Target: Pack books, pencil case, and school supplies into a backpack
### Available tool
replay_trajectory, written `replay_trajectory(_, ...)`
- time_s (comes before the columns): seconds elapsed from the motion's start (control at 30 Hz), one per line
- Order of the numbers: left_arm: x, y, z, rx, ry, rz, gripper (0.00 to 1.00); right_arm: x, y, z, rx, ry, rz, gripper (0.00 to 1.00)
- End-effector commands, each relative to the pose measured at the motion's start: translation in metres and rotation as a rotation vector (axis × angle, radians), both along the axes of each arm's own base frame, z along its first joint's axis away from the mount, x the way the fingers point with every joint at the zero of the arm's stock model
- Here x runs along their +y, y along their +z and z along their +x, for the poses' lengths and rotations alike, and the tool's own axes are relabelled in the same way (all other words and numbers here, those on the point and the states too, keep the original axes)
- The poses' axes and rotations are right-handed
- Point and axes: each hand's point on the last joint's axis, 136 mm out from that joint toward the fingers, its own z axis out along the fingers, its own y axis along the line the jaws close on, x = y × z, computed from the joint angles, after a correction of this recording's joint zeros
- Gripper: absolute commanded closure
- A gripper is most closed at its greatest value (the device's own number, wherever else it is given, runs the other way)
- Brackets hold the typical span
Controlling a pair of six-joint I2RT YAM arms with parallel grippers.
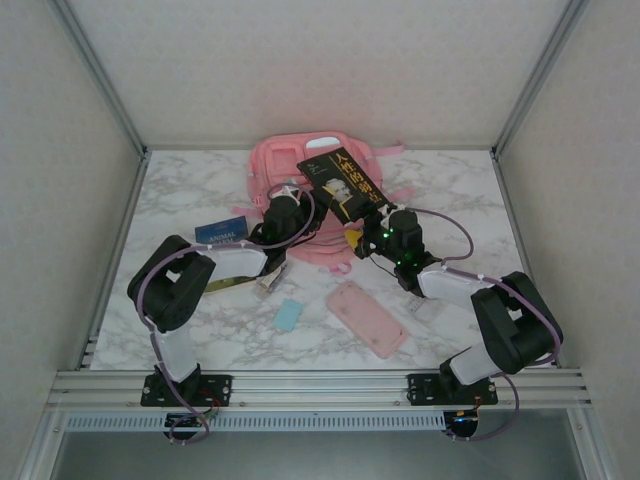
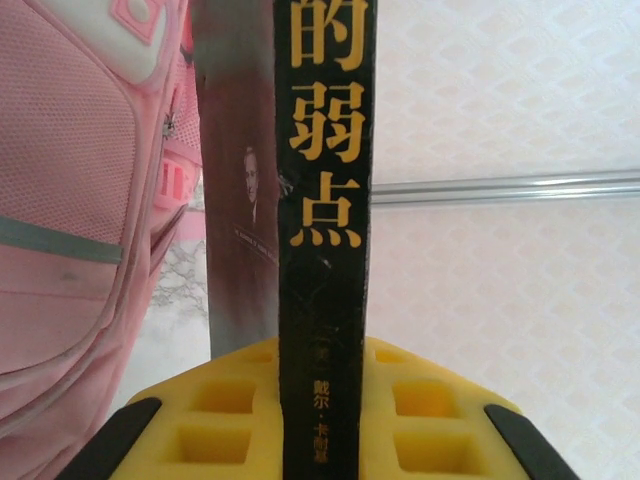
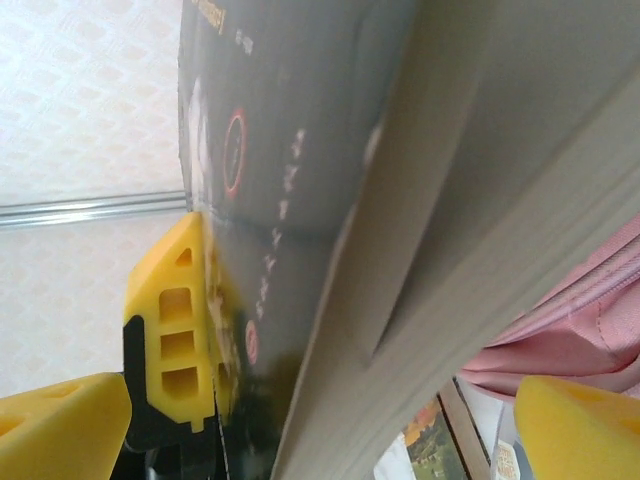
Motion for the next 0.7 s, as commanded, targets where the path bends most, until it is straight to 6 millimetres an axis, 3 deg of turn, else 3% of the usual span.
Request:
replay_trajectory(0.0, 0.002, 0.058, -0.011, -0.134, -0.025, -0.087, 1.00, 0.002, 0.012, 0.009, -0.051, -0.022, 0.001, 0.02)
replay_trajectory(0.1, 0.004, 0.052, -0.018, -0.107, -0.047, -0.081, 1.00, -0.015, 0.011, 0.020, -0.082, -0.072, -0.043, 0.14)
replay_trajectory(0.13, 0.005, 0.050, -0.021, -0.095, -0.054, -0.074, 1.00, -0.020, 0.010, 0.024, -0.091, -0.088, -0.065, 0.23)
replay_trajectory(0.2, 0.006, 0.042, -0.026, -0.067, -0.064, -0.048, 1.00, -0.030, 0.008, 0.031, -0.102, -0.114, -0.124, 0.43)
replay_trajectory(0.33, 0.003, 0.030, -0.030, -0.033, -0.092, -0.027, 1.00, -0.029, 0.013, 0.039, -0.124, -0.102, -0.118, 1.00)
replay_trajectory(0.4, 0.001, 0.023, -0.030, -0.022, -0.113, 0.001, 0.69, -0.029, 0.015, 0.039, -0.125, -0.091, -0.105, 1.00)
replay_trajectory(0.47, 0.000, 0.017, -0.030, -0.022, -0.155, 0.084, 0.15, -0.033, 0.016, 0.038, -0.117, -0.084, -0.109, 1.00)
replay_trajectory(0.5, 0.000, 0.014, -0.030, -0.030, -0.182, 0.150, 0.02, -0.037, 0.017, 0.037, -0.113, -0.085, -0.115, 1.00)
replay_trajectory(0.67, 0.019, 0.000, -0.035, -0.167, -0.320, 0.702, 0.00, -0.080, 0.025, 0.033, -0.096, -0.101, -0.258, 1.00)
